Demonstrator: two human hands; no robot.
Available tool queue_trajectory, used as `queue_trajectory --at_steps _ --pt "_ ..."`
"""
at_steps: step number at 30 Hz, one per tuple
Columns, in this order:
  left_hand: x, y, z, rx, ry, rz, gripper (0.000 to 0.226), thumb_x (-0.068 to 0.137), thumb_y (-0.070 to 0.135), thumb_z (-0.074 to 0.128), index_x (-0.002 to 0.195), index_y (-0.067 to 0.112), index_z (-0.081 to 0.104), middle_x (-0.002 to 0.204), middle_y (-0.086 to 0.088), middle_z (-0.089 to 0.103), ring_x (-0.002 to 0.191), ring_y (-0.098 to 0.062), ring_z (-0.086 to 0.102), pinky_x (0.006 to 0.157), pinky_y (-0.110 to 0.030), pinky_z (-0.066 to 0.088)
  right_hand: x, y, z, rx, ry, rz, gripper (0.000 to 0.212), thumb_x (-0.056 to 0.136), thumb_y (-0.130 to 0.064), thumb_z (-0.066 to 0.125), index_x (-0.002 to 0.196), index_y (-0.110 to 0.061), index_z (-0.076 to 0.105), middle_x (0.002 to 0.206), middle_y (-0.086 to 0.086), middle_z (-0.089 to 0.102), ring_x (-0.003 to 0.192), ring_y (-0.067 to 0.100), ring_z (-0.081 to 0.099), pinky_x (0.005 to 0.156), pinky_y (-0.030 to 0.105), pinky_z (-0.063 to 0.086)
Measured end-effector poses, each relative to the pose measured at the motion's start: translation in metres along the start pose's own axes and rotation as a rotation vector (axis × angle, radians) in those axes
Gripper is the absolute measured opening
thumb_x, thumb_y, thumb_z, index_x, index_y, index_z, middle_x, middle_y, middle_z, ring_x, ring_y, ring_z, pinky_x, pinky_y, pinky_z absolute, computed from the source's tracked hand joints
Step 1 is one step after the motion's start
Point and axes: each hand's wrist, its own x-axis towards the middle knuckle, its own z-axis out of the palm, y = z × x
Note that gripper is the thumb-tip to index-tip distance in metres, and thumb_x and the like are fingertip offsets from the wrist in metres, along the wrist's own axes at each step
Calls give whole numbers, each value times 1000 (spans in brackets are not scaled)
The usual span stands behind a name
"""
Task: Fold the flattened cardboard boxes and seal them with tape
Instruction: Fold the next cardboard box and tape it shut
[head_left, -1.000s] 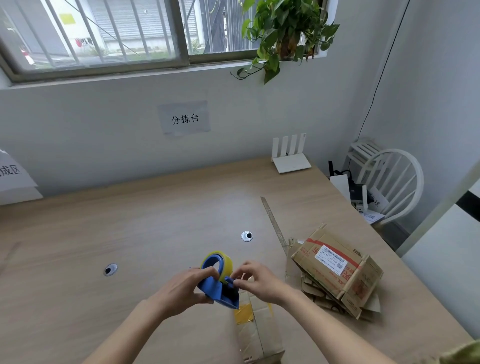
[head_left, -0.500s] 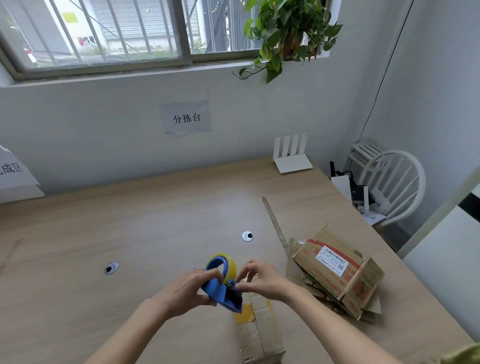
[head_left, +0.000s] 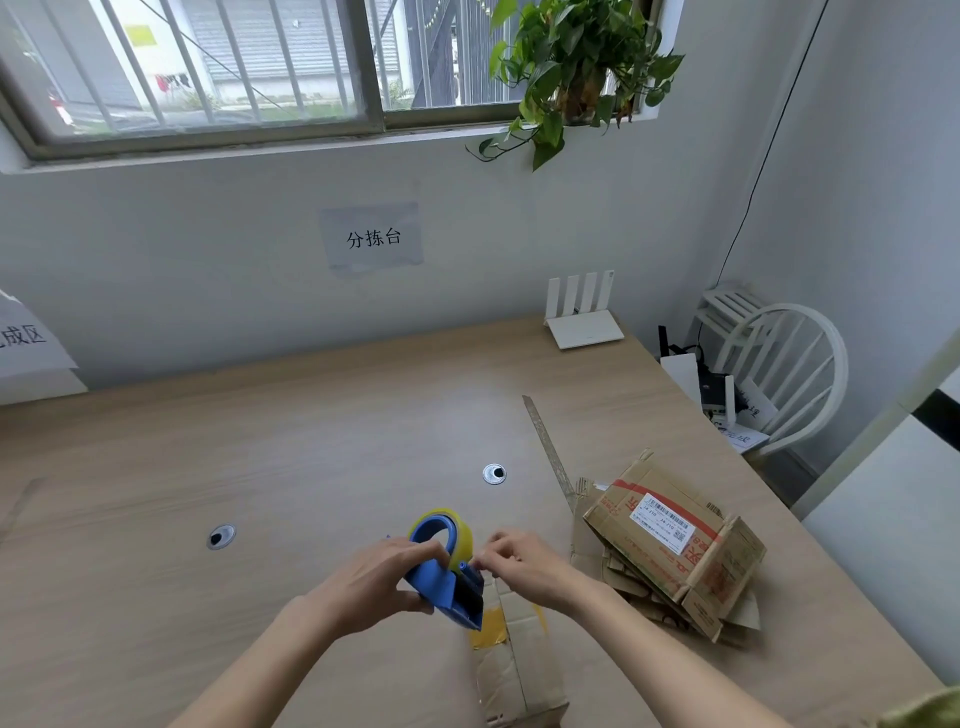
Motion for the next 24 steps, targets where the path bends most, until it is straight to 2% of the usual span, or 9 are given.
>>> queue_trajectory --at_steps 3,6,9,11,15,17,20,22,24 --pt "1 2 -1 50 -5 61 38 84 39 73 111 42 46 101 20 58 91 -7 50 81 -30 46 4 -7 0 -12 0 64 46 94 -59 55 64 -25 65 64 -7 51 61 15 47 64 34 42" --pt "4 5 -2 132 -26 113 42 84 38 73 117 45 49 106 15 62 96 -8 53 82 -28 44 10 -19 0 -42 -92 177 57 79 -67 67 53 -20 49 52 -5 36 58 17 40 59 33 41" --pt "5 8 -3 188 -40 142 43 85 39 72 120 46 48 114 14 61 104 -9 52 87 -27 42 15 -27 0 -23 -179 314 39 78 -52 77 73 -15 69 71 1 58 73 15 56 63 30 53" --pt "4 9 -2 202 -49 158 44 86 41 71 122 46 47 117 14 61 107 -10 52 91 -28 41 17 -29 2 -22 -189 371 34 78 -43 80 86 -11 72 87 4 65 81 14 60 65 30 55" --pt "3 8 1 224 -39 160 45 87 43 70 126 47 47 118 14 61 108 -10 52 94 -26 39 19 -31 10 -25 -96 437 28 76 -35 83 78 -11 67 81 2 65 79 13 61 59 28 52" --pt "0 4 4 223 -38 152 46 87 45 67 128 48 46 117 14 61 108 -10 52 93 -23 37 17 -27 14 33 -63 445 21 78 -28 79 75 -12 66 77 2 62 75 12 60 63 31 57" --pt "-8 -5 12 205 -49 139 45 89 48 64 129 50 43 117 13 63 109 -12 55 95 -24 38 13 -21 15 129 -107 443 14 85 -21 70 86 -7 72 85 5 66 82 12 65 73 32 62" --pt "-11 -8 15 211 -50 136 44 90 49 62 129 50 42 119 12 63 110 -12 56 96 -27 39 11 -17 15 178 -142 438 22 88 -23 66 95 -3 72 94 8 69 91 15 69 71 31 62" --pt "-11 -6 16 215 -49 144 44 91 49 60 131 49 42 118 10 64 108 -13 56 94 -28 39 10 -16 17 197 -190 426 21 88 -24 62 93 -4 69 94 9 69 91 17 71 69 30 61"
